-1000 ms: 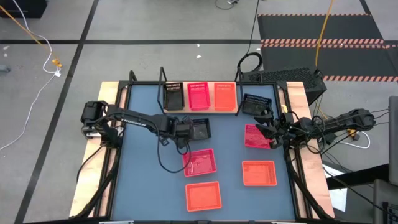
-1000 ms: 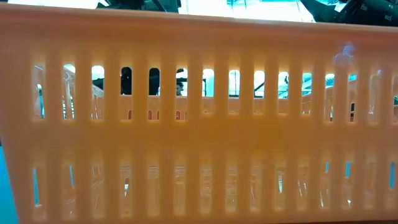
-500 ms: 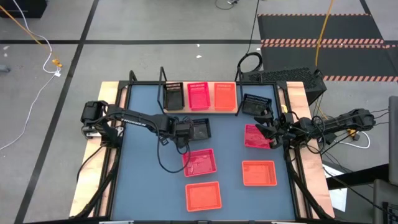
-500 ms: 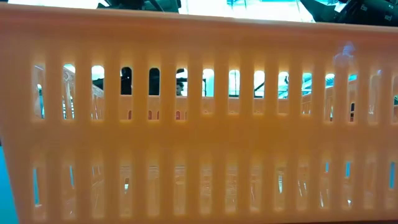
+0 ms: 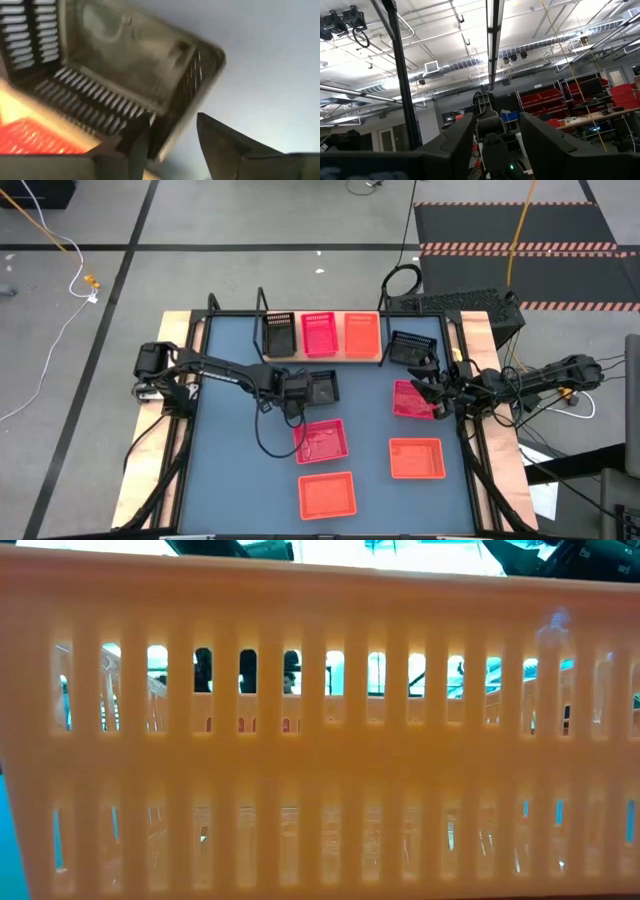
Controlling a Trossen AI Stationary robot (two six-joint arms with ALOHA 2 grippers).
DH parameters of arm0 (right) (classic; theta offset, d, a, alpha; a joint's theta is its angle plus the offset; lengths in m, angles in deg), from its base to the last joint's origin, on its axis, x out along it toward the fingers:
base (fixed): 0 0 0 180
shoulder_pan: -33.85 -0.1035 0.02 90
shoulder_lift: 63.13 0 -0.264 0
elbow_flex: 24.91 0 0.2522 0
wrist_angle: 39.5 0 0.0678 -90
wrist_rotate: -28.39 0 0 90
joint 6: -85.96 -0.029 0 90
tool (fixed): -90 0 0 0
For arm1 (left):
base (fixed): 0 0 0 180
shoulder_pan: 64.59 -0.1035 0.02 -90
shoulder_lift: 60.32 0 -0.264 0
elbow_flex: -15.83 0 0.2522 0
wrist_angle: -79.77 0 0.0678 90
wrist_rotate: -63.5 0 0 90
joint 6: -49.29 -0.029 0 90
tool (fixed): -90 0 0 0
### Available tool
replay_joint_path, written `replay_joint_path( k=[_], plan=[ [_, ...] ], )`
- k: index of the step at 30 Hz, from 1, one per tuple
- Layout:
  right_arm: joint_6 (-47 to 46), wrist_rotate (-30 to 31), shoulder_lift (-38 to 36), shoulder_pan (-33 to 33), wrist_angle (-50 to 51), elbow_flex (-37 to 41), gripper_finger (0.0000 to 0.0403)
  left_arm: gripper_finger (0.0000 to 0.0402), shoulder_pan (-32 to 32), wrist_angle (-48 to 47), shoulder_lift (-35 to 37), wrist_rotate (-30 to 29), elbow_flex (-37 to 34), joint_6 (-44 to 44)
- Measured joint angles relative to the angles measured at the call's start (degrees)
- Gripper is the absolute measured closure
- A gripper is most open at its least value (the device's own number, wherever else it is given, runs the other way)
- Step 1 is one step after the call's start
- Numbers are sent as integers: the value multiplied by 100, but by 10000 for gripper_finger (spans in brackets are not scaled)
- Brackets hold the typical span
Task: Stack baskets on shelf by color
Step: Stack the bottom black basket on top of the black basket on the shelf
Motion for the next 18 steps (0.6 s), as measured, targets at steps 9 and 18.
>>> replay_joint_path(
  k=[9,18],
  plan=[
    [-37,2,2,1,13,0,248,305,-57,162,-112,67,-425,256],
    [-179,2,2,1,0,0,248,388,287,163,200,58,-417,875]
  ],
)
